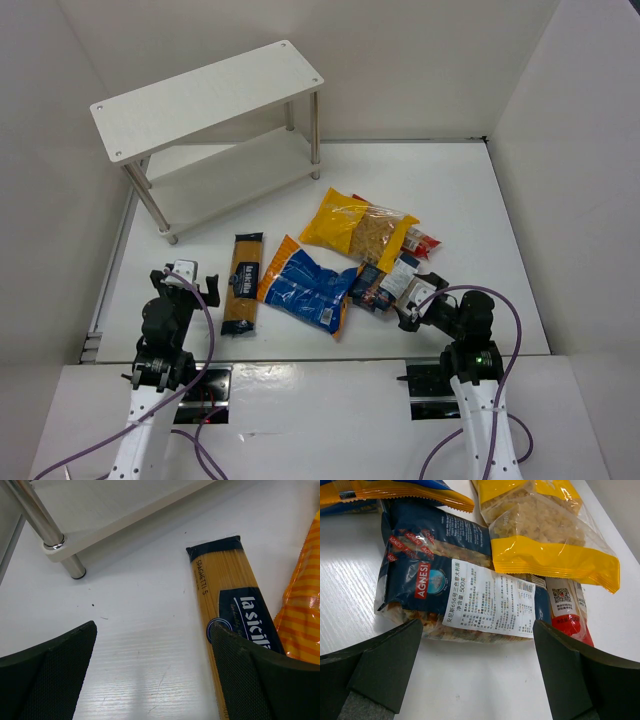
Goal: Place and organize the pasta boxes and bags onto the shelf
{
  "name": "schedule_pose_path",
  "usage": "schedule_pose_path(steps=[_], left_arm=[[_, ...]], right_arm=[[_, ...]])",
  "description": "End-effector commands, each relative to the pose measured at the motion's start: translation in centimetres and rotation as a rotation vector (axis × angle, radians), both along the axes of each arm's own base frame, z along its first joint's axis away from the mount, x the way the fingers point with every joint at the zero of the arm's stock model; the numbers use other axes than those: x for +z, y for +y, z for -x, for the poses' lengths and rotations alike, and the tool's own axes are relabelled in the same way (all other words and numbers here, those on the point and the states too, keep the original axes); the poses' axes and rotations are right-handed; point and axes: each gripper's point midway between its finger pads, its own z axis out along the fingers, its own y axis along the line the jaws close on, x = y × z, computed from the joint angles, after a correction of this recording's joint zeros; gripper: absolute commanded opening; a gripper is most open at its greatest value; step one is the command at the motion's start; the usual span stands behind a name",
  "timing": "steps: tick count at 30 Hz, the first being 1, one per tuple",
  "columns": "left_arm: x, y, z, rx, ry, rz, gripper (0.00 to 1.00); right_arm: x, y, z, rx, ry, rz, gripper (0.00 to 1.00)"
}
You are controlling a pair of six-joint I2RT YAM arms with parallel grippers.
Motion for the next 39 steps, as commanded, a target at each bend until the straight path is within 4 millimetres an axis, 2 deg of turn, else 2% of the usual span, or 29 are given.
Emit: schedule_pose_path(steps=[1,15,18,20,21,22,25,27,28,29,30,31,32,33,35,38,39], left_arm=[[1.6,0.0,-0.2,-0.002,-0.118,0.001,1.00],[1.6,0.0,-0.2,-0.002,-0.118,0.001,1.00],[1.6,-0.2,-0.2,-0.016,-0.118,0.002,1.00],[3.1,-1.0,0.0,-0.085,-0.155,-0.060,1.00],[3.0,-1.5,0.1,-0.132,-0.154,-0.120,1.00],[3.8,-2.0,0.2,-0.175,-0.179,-0.181,1.00],[5.6,-2.1,0.4,-0.190,-0.232,-0.232,1.00],[7.6,-2.0,0.6,-0.174,-0.284,-0.212,1.00],[9.6,-2.2,0.9,-0.191,-0.350,-0.261,1.00],[10.3,-2.8,1.0,-0.238,-0.395,-0.374,1.00],[12.9,-2.7,1.3,-0.219,-0.487,-0.407,1.00],[14.7,-2.6,1.7,-0.208,-0.543,-0.411,1.00],[15.9,-2.5,2.1,-0.192,-0.581,-0.400,1.00],[16.9,-2.9,2.5,-0.210,-0.616,-0.435,1.00],[18.7,-3.1,3.4,-0.216,-0.650,-0.459,1.00],[18.9,-2.3,3.5,-0.182,-0.611,-0.478,1.00],[19.6,-1.5,3.7,-0.136,-0.612,-0.485,1.00]], right_arm=[[2.7,0.2,-0.1,0.010,-0.108,-0.014,1.00],[2.4,-0.2,-0.3,-0.010,-0.109,0.009,1.00],[2.9,-0.2,-0.4,-0.014,-0.124,-0.004,1.00],[4.3,-0.3,-0.5,-0.006,-0.184,0.025,1.00],[5.2,-0.6,-1.0,-0.049,-0.195,-0.011,1.00],[6.7,-0.7,-1.2,-0.062,-0.233,-0.030,1.00],[8.8,-1.3,-1.6,-0.072,-0.350,0.028,1.00],[11.9,-2.1,-2.2,-0.129,-0.469,0.026,1.00],[12.9,-2.4,-2.3,-0.148,-0.507,0.026,1.00],[15.5,-3.2,-2.4,-0.208,-0.593,-0.002,1.00],[16.8,-3.8,-2.4,-0.249,-0.629,-0.029,1.00],[18.2,-4.6,-2.3,-0.301,-0.668,-0.065,1.00],[20.8,-5.3,-1.7,-0.351,-0.730,-0.157,1.00],[21.5,-7.0,-1.8,-0.448,-0.742,-0.198,1.00],[22.6,-7.9,-1.4,-0.508,-0.732,-0.246,1.00],[22.4,-8.7,-1.2,-0.559,-0.673,-0.246,1.00],[22.4,-8.9,-1.1,-0.574,-0.666,-0.245,1.00]])
